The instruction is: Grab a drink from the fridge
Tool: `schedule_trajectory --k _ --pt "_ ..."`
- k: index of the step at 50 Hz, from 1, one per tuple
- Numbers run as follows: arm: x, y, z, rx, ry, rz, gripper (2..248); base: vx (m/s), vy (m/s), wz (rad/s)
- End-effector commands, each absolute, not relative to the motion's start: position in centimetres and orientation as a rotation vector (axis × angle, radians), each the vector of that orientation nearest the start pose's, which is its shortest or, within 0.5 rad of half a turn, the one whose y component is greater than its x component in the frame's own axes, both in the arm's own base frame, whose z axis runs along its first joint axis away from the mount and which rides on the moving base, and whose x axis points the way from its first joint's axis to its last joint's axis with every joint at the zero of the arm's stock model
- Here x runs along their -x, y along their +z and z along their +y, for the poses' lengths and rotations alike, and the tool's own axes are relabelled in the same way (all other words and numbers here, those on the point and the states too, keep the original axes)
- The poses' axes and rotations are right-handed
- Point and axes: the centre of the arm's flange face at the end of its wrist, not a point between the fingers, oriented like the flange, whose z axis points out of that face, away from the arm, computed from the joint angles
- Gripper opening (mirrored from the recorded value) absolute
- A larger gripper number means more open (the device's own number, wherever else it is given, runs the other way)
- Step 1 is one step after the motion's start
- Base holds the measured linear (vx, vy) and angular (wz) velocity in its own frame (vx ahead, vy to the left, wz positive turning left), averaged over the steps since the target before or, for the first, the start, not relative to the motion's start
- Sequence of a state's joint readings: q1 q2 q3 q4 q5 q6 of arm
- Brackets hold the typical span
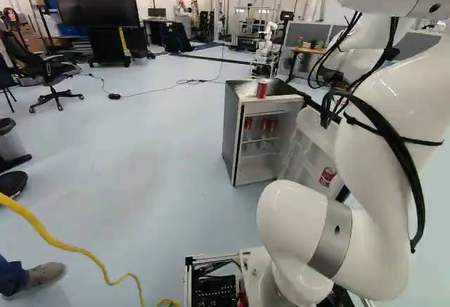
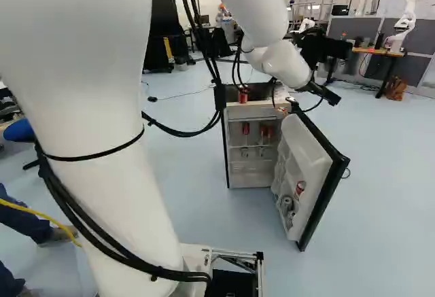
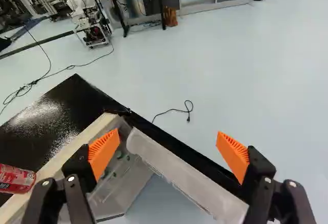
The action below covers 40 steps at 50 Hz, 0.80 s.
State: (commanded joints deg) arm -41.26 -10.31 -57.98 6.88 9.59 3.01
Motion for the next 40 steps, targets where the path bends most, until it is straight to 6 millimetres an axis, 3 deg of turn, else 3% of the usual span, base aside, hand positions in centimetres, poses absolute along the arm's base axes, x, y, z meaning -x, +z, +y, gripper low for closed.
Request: schedule_trajectory --k 40 --pt "-40.5 50.6 -43.3 2.765 -1.259 1.491 247 0.000 0.000 0.000"
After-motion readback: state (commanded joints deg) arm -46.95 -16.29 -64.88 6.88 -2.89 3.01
